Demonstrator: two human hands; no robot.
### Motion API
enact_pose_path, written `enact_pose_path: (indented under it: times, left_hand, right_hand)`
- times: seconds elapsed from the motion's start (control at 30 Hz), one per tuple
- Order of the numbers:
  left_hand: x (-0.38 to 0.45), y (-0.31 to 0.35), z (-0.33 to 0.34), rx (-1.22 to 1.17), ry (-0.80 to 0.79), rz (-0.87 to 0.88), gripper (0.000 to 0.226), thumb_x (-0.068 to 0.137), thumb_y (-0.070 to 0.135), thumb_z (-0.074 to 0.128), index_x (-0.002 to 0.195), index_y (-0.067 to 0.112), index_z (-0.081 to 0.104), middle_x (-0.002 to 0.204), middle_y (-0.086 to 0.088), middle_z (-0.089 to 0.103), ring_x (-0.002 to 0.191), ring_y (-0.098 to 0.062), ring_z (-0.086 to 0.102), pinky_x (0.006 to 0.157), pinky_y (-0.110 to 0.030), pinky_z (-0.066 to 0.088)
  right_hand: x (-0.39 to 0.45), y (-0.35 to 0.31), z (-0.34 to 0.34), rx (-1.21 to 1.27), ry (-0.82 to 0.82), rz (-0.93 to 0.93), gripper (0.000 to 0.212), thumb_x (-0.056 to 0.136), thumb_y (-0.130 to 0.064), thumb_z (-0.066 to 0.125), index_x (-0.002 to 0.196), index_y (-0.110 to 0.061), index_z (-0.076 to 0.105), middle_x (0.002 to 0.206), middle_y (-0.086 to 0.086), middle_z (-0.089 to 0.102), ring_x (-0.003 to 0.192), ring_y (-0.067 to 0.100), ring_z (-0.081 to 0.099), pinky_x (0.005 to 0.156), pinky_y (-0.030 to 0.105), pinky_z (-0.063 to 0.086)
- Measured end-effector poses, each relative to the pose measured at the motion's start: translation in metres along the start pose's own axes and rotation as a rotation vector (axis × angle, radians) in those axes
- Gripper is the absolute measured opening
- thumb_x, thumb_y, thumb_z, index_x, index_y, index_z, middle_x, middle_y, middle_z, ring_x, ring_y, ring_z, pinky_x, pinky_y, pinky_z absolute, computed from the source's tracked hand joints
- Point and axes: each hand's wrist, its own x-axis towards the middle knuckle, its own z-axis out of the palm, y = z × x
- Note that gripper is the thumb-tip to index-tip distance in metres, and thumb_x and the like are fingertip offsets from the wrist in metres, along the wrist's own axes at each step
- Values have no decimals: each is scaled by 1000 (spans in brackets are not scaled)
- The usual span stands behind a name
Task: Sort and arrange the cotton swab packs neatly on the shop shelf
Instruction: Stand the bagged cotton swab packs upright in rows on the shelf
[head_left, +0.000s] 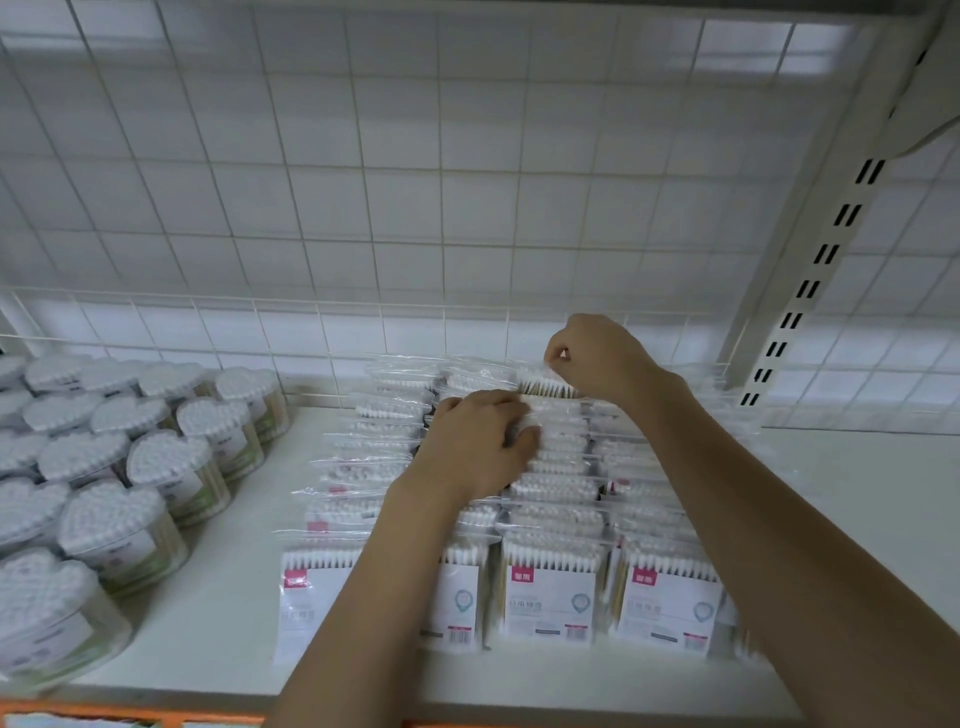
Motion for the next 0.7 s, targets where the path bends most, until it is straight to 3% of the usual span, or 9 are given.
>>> enact_pose_path:
  times: [0.13,0.3,0.47,0.57,0.7]
  left_hand:
    - [1,-2,2,-25,12,-5,37,92,39,45,120,20,60,135,7,50,128,-12,39,104,-32,21]
    - [2,-3,1,-47,2,-9,38,92,39,46,124,21,58,136,9,49,129,-10,38,110,-37,24]
    - [2,-4,3,-33,-1,-12,40,92,41,45,127,22,55,139,10,46,130,-7,35,112,-36,21]
    - [2,-4,3,-47,5,-20,40,92,41,45,126,23,56,139,10,46,130,-6,35,112,-37,21]
    - [2,-4,2,-47,11,-15,40,92,40,46,126,22,56,137,9,48,130,-7,37,111,-37,22]
  right_hand:
    - [-2,4,-20,126,99,16,19,86,-15,51,87,-20,70,93,-2,67,83,20,62,79,35,53]
    - [-8,8,-44,193,215,25,18,84,-16,52,87,-19,70,85,-3,69,80,16,63,76,27,52]
    - [-10,10,-64,305,270,57,16,83,-15,55,81,-20,70,72,-12,62,64,3,56,50,1,37]
    - [-11,11,-68,322,235,72,19,83,-16,52,78,-19,70,66,-12,60,52,3,48,39,3,31]
    - [-17,11,-64,234,193,29,14,84,-18,58,81,-16,72,66,-15,59,64,4,54,55,7,36]
